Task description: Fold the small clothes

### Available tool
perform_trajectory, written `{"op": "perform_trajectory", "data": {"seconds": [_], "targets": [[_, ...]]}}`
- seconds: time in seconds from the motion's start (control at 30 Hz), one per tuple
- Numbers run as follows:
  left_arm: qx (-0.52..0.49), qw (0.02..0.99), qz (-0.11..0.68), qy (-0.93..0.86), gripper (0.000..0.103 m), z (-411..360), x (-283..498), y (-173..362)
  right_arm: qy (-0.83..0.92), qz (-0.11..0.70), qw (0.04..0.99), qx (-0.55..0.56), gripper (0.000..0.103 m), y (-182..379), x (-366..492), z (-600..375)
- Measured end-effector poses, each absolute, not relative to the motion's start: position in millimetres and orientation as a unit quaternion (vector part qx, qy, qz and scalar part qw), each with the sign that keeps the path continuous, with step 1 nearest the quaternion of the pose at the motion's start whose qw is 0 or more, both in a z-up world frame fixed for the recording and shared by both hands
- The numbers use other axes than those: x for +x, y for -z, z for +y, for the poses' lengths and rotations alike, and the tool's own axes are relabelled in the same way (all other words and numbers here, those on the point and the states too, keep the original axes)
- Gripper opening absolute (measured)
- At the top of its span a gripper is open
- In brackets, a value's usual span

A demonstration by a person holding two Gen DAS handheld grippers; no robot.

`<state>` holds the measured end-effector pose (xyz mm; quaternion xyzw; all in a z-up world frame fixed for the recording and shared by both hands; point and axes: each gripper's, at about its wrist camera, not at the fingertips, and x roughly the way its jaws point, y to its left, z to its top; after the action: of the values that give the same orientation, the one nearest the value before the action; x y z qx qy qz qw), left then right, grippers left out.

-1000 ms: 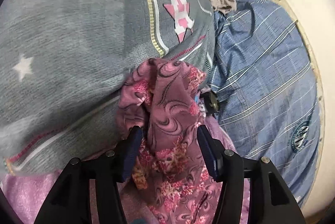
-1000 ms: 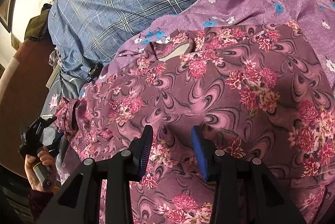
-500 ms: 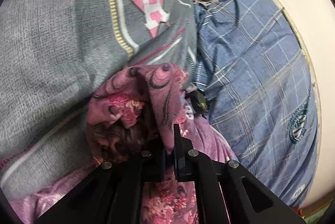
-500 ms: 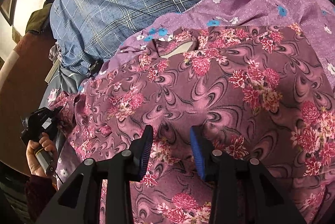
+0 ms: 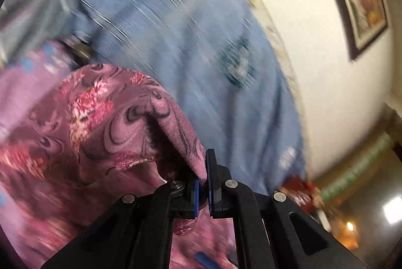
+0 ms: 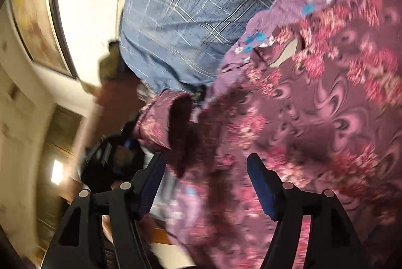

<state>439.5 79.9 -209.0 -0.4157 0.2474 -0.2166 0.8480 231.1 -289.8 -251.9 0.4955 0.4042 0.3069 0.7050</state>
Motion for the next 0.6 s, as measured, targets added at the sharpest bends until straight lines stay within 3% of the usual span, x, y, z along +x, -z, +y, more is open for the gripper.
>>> {"op": "perform_trajectory", "data": {"seconds": [0.17,0.27,0.3,0.33,0.37,0.4,0.47,0.53,0.6], "targets": [[-0.425,0.809,0.289,0.285,0.002,31,442,226,-0.297,0.365,0.665,0.580,0.084,260,234,-318],[-0.410,0.801,0.319,0.298,0.002,11,453,238,-0.287,0.362,0.644,0.610,0.083,269,237,-326],[-0.404,0.800,0.327,0.301,0.002,7,456,241,-0.281,0.366,0.645,0.610,0.079,270,238,-328],[-0.395,0.802,0.334,0.297,0.002,2,458,243,-0.268,0.364,0.658,0.602,0.054,269,238,-331],[-0.386,0.807,0.337,0.293,0.002,-1,459,243,-0.256,0.357,0.672,0.596,0.022,265,237,-336],[-0.374,0.814,0.340,0.286,0.002,-2,460,243,-0.239,0.355,0.689,0.584,0.010,261,236,-341],[-0.349,0.823,0.356,0.272,0.009,-4,467,243,-0.210,0.345,0.725,0.558,0.002,250,234,-353],[-0.321,0.826,0.388,0.252,0.023,-5,468,247,-0.175,0.324,0.766,0.527,0.002,234,230,-371],[-0.300,0.833,0.404,0.229,0.027,-4,463,249,-0.138,0.313,0.799,0.494,0.002,221,227,-386]]}}
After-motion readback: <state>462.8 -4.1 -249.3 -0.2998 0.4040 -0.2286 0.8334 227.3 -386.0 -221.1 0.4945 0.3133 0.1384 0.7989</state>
